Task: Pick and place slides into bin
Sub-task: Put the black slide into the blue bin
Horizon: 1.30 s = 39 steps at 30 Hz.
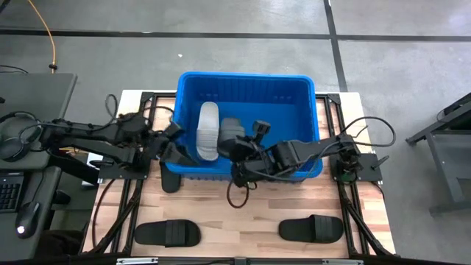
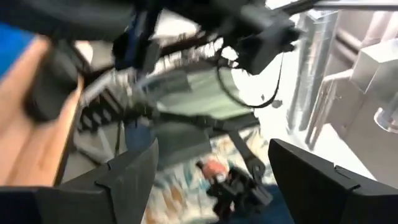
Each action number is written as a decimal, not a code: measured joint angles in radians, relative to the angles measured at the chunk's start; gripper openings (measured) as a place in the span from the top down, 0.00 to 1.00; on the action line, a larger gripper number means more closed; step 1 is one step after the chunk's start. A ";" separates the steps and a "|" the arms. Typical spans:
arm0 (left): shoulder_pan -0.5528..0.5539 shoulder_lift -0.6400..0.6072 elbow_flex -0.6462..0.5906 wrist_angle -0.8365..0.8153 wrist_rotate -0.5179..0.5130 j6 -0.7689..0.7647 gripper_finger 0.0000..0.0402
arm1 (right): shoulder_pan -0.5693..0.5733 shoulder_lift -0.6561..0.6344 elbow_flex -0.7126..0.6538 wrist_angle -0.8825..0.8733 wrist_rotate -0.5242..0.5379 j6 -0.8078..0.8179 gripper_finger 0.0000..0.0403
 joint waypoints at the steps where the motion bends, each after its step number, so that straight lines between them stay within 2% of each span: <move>1: 0.000 -0.021 0.000 -0.011 -0.026 0.021 0.27 | -0.012 0.000 0.000 -0.002 -0.014 0.002 1.00; 7: 0.001 -0.148 0.000 -0.038 -0.163 0.097 0.27 | -0.104 -0.001 0.000 -0.002 -0.144 0.001 1.00; 10: 0.000 -0.208 0.000 -0.043 -0.201 0.106 0.26 | -0.160 -0.004 0.000 -0.005 -0.283 0.003 1.00; 18: 0.000 -0.326 0.000 -0.004 -0.214 0.099 0.26 | -0.289 -0.006 0.000 0.007 -0.453 -0.062 1.00; 24: 0.000 -0.366 0.000 -0.007 -0.213 0.124 0.26 | -0.397 -0.003 0.000 0.028 -0.586 -0.186 1.00; 28: 0.000 -0.369 0.000 -0.012 -0.211 0.126 0.26 | -0.474 -0.001 -0.013 0.028 -0.734 -0.185 1.00; 33: 0.000 -0.365 0.000 -0.044 -0.215 0.132 0.26 | -0.522 0.017 -0.013 0.021 -0.713 -0.258 1.00; 39: 0.000 -0.364 0.000 -0.043 -0.218 0.133 0.26 | -0.551 0.108 -0.013 0.027 -0.791 -0.317 1.00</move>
